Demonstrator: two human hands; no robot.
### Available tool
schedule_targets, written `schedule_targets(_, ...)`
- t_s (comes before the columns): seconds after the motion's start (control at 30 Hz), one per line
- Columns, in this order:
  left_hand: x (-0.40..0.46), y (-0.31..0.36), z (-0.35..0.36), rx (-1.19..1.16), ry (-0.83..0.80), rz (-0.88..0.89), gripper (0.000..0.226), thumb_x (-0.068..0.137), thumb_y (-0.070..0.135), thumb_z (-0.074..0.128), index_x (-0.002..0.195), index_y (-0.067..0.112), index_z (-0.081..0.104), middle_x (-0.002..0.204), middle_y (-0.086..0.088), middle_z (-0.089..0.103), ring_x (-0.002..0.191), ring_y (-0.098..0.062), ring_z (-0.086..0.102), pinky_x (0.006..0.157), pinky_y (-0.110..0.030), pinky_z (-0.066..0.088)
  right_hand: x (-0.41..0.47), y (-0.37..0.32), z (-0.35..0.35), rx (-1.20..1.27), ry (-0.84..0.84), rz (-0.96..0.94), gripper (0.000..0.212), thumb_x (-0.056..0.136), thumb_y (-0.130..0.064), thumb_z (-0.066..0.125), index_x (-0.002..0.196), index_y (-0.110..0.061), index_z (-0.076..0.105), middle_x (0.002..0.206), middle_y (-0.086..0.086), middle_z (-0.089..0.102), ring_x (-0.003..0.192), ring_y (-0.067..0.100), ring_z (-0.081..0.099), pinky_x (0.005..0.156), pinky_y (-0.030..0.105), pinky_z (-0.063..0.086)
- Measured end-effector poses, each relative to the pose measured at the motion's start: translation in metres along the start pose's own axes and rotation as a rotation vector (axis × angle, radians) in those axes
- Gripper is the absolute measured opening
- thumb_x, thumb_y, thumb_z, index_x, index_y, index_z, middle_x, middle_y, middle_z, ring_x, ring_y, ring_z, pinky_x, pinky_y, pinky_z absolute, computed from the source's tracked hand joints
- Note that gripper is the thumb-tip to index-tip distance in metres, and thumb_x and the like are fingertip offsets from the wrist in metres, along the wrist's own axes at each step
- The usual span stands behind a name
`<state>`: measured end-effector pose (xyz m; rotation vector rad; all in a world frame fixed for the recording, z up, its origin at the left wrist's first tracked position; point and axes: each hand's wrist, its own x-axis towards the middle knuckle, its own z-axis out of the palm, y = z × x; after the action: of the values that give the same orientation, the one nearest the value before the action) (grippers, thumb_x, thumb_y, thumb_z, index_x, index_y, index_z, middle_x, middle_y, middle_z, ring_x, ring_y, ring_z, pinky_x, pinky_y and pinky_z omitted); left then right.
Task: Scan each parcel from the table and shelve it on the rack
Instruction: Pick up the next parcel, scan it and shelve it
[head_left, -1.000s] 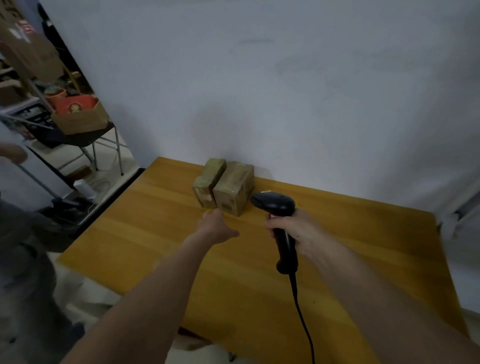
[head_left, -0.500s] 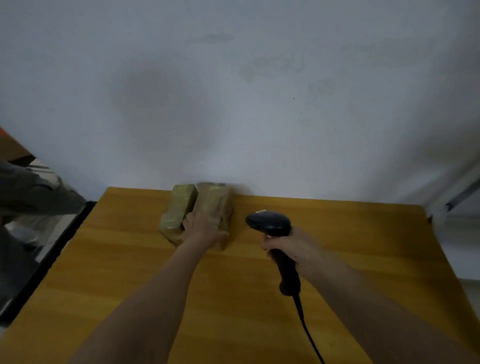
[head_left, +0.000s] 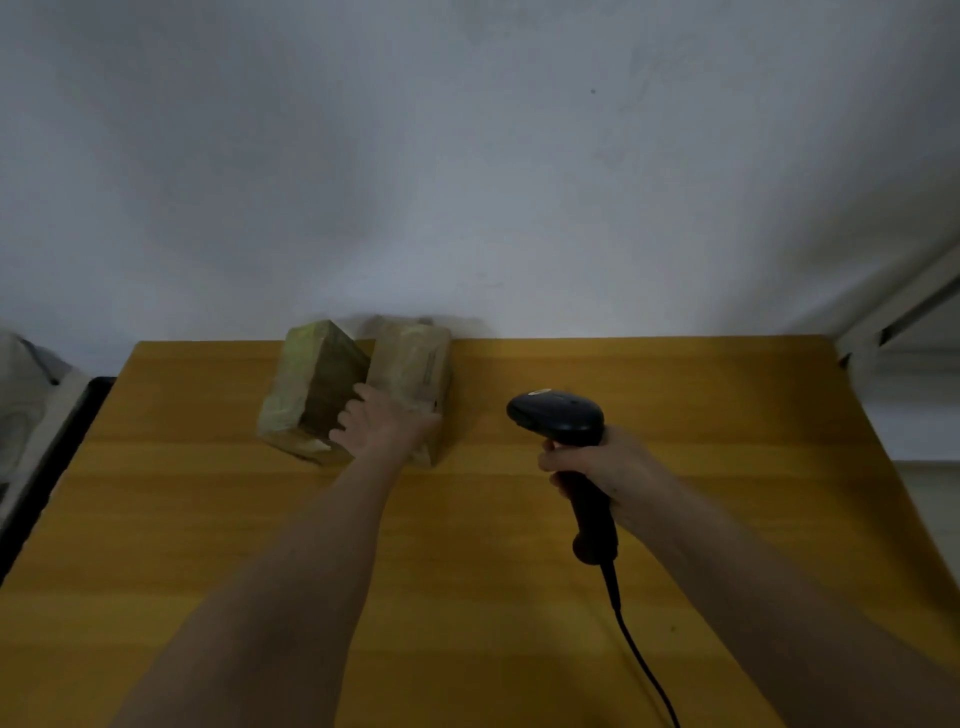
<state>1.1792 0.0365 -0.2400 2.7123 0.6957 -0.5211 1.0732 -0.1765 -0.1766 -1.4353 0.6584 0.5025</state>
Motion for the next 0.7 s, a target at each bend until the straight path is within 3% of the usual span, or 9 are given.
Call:
schedule_targets(0.27,-0.085,0.005,0.053,0.302,0.434,0.832,0.083,0.063,0.042,0.081,0.13,0.013,0.043,0.124,-0.012,0.051,0.111,-0.028,0.049,0.095,-0.041,0.042,-0.014,0.008,-0.031,0.053,0.146,-0.028,0.015,0.073,0.003,0.075,0.085,-0.002,0.067,0.077,0.012,0.063,0.071,0.027,0.06,0.07,0.04,0.051)
schedule_targets(0.33,-0.111,-0.001,0.076,0.355,0.436,0.95,0.073,0.069,0.034,0.079,0.13,0.014,0.044,0.125,-0.013,0.051,0.109,-0.027,0.051,0.094,-0.04,0.046,-0.02,0.015,-0.041,0.069,0.182,-0.032,0.016,0.074,0.003,0.074,0.087,-0.001,0.066,0.077,0.013,0.063,0.072,0.028,0.06,0.068,0.039,0.05)
schedule_targets(0.43,-0.136,-0.011,0.105,0.42,0.245,0.98,0.069,0.081,0.025,0.071,0.139,0.016,0.034,0.135,-0.012,0.041,0.116,-0.026,0.044,0.1,-0.038,0.041,-0.028,0.028,-0.049,0.095,0.229,0.005,0.017,0.075,0.005,0.072,0.089,-0.001,0.065,0.077,0.014,0.061,0.073,0.028,0.058,0.067,0.038,0.05)
schedule_targets(0.53,-0.139,-0.005,0.11,0.384,0.158,0.961,0.067,0.081,0.041,0.069,0.136,0.018,0.036,0.133,-0.01,0.042,0.116,-0.025,0.042,0.101,-0.039,0.036,-0.034,0.039,-0.052,0.119,0.231,0.041,0.017,0.076,0.005,0.07,0.091,-0.001,0.064,0.085,0.017,0.06,0.077,0.03,0.056,0.07,0.04,0.049)
schedule_targets(0.6,-0.129,0.008,0.1,0.296,0.175,0.953,0.065,0.076,0.058,0.068,0.125,0.019,0.047,0.126,-0.005,0.046,0.113,-0.023,0.044,0.101,-0.039,0.035,-0.036,0.044,-0.054,0.128,0.226,0.056,0.02,0.077,0.005,0.069,0.095,0.0,0.065,0.089,0.018,0.06,0.079,0.029,0.057,0.072,0.039,0.051)
schedule_targets(0.7,-0.102,0.029,0.08,0.036,0.111,0.748,0.066,0.079,0.059,0.065,0.128,0.019,0.048,0.131,-0.003,0.048,0.118,-0.023,0.046,0.102,-0.043,0.039,-0.038,0.051,-0.053,0.164,0.212,0.067,0.023,0.077,0.003,0.07,0.099,0.0,0.065,0.092,0.017,0.061,0.082,0.028,0.058,0.076,0.038,0.053)
